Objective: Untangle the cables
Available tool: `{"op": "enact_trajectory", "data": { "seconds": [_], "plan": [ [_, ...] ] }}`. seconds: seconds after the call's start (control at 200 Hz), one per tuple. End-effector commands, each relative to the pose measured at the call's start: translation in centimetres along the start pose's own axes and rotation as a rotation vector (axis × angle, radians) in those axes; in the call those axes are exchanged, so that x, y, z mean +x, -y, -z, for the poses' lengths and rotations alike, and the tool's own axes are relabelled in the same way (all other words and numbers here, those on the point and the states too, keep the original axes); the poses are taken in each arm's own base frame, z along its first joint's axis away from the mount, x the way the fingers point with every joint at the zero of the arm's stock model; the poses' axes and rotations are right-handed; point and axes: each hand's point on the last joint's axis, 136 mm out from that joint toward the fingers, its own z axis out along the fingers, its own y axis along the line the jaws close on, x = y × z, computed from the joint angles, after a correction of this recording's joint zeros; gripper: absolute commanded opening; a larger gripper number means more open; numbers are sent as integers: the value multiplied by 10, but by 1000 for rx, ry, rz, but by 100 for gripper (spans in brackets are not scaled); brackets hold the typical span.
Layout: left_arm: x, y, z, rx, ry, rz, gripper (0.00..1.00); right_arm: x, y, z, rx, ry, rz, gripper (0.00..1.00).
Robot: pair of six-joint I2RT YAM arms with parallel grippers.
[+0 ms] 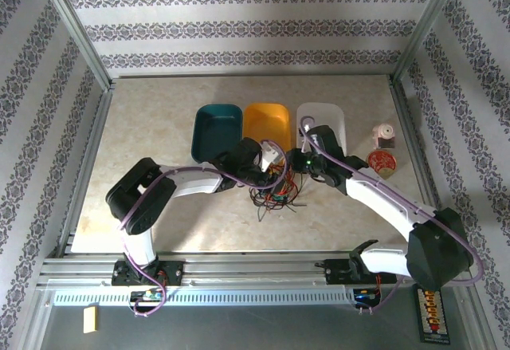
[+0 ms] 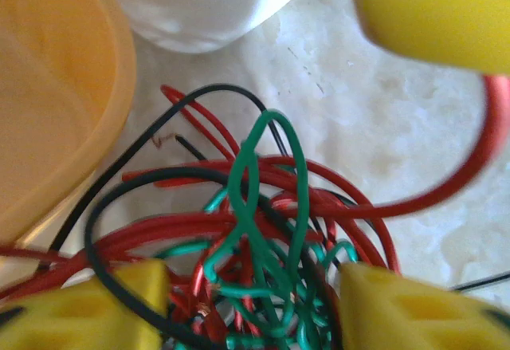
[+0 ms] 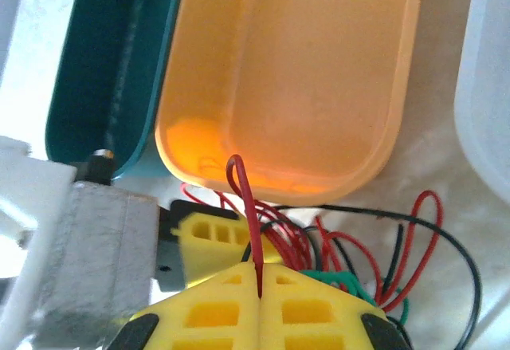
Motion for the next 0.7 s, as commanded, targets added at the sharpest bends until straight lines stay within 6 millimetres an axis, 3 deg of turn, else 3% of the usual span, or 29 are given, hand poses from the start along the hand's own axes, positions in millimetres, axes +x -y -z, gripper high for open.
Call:
{"op": "enact_trajectory", "data": {
  "seconds": [0.0, 0.12, 0.205, 0.335, 0.515, 0.695],
  "plan": [
    [5, 0, -14, 12, -20, 2, 38, -20, -22, 17, -140, 71, -89, 0],
    [15, -8, -13, -6, -43, 23, 11, -29, -5, 30, -120, 128, -175, 0],
    [21, -12, -6, -24, -64, 23, 0, -37, 12, 42, -81, 195, -235, 0],
    [34, -17, 8, -60, -108, 17, 0, -49, 39, 64, 8, 335, -291, 0],
    [56, -34, 31, -154, -144, 44, 0, -68, 73, 111, 144, 561, -336, 0],
    [66, -53, 48, -251, -135, 89, 0, -87, 92, 158, 224, 723, -355, 0]
  ]
}}
